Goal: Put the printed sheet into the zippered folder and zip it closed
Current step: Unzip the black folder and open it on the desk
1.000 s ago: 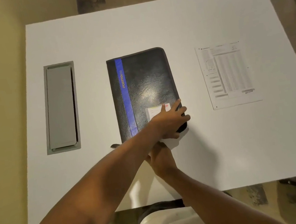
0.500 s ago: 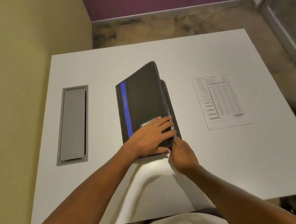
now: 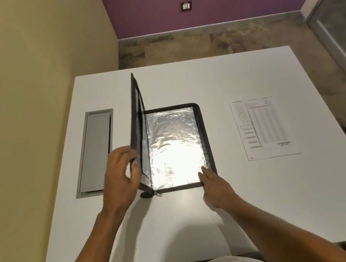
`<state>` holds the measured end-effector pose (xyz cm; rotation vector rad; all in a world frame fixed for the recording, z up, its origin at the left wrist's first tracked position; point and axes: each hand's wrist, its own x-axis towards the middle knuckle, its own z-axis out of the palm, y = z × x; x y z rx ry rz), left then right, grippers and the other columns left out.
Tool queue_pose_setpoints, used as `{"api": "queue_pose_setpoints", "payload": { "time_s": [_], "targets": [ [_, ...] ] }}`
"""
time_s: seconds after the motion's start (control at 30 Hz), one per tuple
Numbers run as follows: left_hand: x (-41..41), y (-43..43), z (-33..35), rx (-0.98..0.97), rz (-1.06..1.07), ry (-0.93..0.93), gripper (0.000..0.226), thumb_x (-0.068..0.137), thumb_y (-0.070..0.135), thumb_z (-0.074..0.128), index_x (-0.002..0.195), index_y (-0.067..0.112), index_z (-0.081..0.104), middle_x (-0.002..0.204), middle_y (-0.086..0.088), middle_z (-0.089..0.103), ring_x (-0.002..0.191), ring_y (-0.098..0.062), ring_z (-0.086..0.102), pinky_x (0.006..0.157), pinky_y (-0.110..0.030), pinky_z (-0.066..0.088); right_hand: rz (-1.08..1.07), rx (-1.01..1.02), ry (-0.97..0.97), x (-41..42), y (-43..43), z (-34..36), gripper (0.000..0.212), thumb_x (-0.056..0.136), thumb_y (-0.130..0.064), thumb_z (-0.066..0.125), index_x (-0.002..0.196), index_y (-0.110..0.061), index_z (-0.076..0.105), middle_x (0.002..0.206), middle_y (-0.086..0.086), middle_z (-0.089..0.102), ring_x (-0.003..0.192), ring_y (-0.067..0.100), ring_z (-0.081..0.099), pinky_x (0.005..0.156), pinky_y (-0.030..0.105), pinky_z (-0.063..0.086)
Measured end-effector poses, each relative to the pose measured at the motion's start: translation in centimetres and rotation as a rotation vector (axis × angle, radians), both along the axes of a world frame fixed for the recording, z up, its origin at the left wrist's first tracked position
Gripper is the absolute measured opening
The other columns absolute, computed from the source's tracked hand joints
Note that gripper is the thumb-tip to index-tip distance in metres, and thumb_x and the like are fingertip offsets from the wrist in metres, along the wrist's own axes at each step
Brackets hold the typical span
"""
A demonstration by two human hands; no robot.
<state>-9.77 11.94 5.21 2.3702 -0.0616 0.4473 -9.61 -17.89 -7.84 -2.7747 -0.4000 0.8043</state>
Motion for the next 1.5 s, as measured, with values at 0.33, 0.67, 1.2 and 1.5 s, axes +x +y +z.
{"api": "queue_pose_setpoints", "payload": {
  "time_s": [0.33,0.67,1.2,1.5],
  "targets": [
    [-2.8,8.4,-3.6,-0.127,0.616,0.083,0.025,0.097,-0.001,0.063,0.119,0.004,0.072,0.121,-0.013,0.063,0.095,-0.007,0.058,0.091,0.002,0.041,0.050,-0.193,0.000,-0.7,-1.2,0.4,0.078,0.100,-0.025,0.054,0.164,-0.012,0.012,0.174,0.004,-0.001,0.160,0.016,0.010,0.116,0.038,0.040],
    [-2.3,11.6,-9.7,-0.181,0.784,0.462,0.038,0.088,0.008,0.079,0.124,-0.001,0.072,0.116,-0.027,0.074,0.109,-0.043,0.070,0.105,-0.047,0.050,0.025,-0.288,0.011,-0.3,-2.7,0.3,0.067,0.104,-0.026,0.048,0.162,-0.014,0.018,0.173,0.005,0.011,0.155,0.024,0.026,0.124,0.044,0.026],
    [-3.9,9.5,-15.4,0.211,0.652,0.905,0.033,0.102,0.021,0.057,0.131,0.006,0.053,0.128,-0.024,0.064,0.120,-0.052,0.058,0.103,-0.068,0.039,-0.071,-0.159,0.002,-1.6,-4.2,1.2,0.066,0.100,-0.019,0.052,0.160,-0.014,0.025,0.170,0.007,0.021,0.150,0.026,0.033,0.123,0.040,0.029],
    [-3.6,4.6,-12.5,0.316,0.607,0.712,0.060,0.101,0.014,0.056,0.155,-0.001,0.037,0.167,-0.020,0.031,0.157,-0.039,0.024,0.123,-0.069,0.010,-0.094,-0.050,-0.117,1.2,-5.0,3.6,0.062,0.091,-0.023,0.059,0.150,-0.019,0.041,0.148,0.002,0.051,0.121,0.022,0.056,0.103,0.036,0.049]
  ]
}}
